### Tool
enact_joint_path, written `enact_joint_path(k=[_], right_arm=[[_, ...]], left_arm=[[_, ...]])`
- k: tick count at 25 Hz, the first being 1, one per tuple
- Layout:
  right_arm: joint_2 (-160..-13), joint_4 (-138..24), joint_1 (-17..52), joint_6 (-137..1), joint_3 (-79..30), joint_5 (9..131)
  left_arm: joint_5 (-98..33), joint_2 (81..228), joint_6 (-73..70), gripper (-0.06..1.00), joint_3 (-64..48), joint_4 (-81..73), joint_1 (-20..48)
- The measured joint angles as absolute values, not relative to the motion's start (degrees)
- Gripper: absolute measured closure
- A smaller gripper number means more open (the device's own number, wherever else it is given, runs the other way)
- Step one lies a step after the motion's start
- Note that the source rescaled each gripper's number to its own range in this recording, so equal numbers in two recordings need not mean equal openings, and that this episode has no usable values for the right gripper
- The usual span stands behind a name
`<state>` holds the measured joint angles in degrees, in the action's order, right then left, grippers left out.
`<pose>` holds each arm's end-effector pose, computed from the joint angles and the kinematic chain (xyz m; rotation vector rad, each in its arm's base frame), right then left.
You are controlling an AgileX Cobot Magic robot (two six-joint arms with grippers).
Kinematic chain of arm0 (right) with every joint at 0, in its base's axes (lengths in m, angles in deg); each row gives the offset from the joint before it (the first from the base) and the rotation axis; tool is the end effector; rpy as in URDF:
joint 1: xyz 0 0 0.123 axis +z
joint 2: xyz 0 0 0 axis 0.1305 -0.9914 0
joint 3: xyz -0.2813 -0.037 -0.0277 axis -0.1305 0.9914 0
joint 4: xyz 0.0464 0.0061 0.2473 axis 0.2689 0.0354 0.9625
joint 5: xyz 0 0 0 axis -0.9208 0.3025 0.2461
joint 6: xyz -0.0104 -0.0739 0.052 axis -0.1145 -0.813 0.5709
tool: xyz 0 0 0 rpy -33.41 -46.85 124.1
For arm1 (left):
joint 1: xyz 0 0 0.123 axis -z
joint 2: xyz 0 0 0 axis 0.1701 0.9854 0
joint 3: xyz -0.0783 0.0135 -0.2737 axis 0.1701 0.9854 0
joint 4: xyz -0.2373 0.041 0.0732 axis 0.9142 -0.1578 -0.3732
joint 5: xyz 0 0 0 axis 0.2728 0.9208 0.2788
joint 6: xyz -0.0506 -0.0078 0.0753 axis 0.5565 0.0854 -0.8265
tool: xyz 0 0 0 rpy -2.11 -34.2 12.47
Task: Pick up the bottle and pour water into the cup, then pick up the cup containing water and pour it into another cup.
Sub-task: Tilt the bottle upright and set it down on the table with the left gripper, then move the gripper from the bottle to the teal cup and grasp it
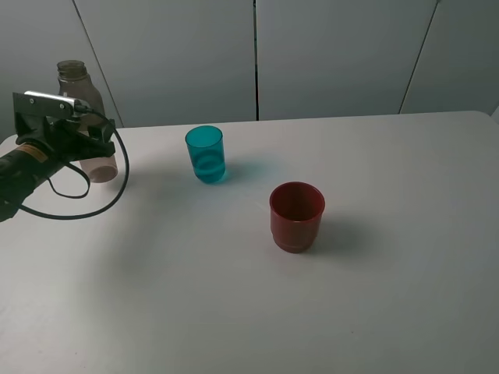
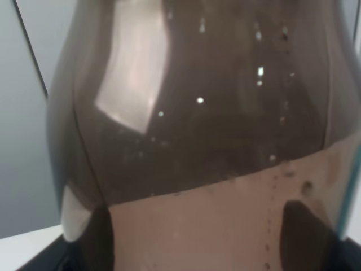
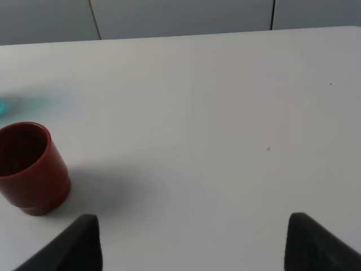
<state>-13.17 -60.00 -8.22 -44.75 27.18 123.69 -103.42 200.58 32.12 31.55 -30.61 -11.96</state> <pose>-0.0075 0.0074 0.2748 0.0063 2.0770 0.1006 0.3493 -0.0058 0.1043 0.2114 1.6895 -0.0744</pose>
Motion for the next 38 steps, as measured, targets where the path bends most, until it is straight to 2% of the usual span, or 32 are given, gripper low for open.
enact_joint_path(k=[18,19,20,22,23,24,25,38], right_arm=[[-13.17,-60.00,-8.22,-45.07,27.18,123.69],[-13.17,-60.00,-8.22,-45.07,27.18,123.69],[-13.17,-60.00,-8.22,-45.07,27.18,123.69],[-13.17,-60.00,-8.22,-44.75,27.18,123.69],[-13.17,-60.00,-8.22,-45.07,27.18,123.69],[-13.17,-60.00,-8.22,-45.07,27.18,123.69],[-13.17,-60.00,-8.22,-45.07,27.18,123.69],[-13.17,-60.00,-8.22,-44.75,27.18,123.69]], left_arm=[[-104.01,203.48,31.07,0.94,31.17,-29.47,-11.96],[-104.01,203.48,31.07,0.91,31.17,-29.47,-11.96],[-104.01,203.48,31.07,0.81,31.17,-29.47,-11.96],[-104.51,203.48,31.07,0.19,31.17,-29.47,-11.96],[-104.76,203.48,31.07,0.07,31.14,-29.47,-11.96],[-104.76,203.48,31.07,0.01,31.14,-29.47,-11.96],[-104.76,203.48,31.07,-0.03,31.14,-29.67,-11.96],[-102.98,202.29,31.78,-0.05,31.14,-31.83,-11.96]])
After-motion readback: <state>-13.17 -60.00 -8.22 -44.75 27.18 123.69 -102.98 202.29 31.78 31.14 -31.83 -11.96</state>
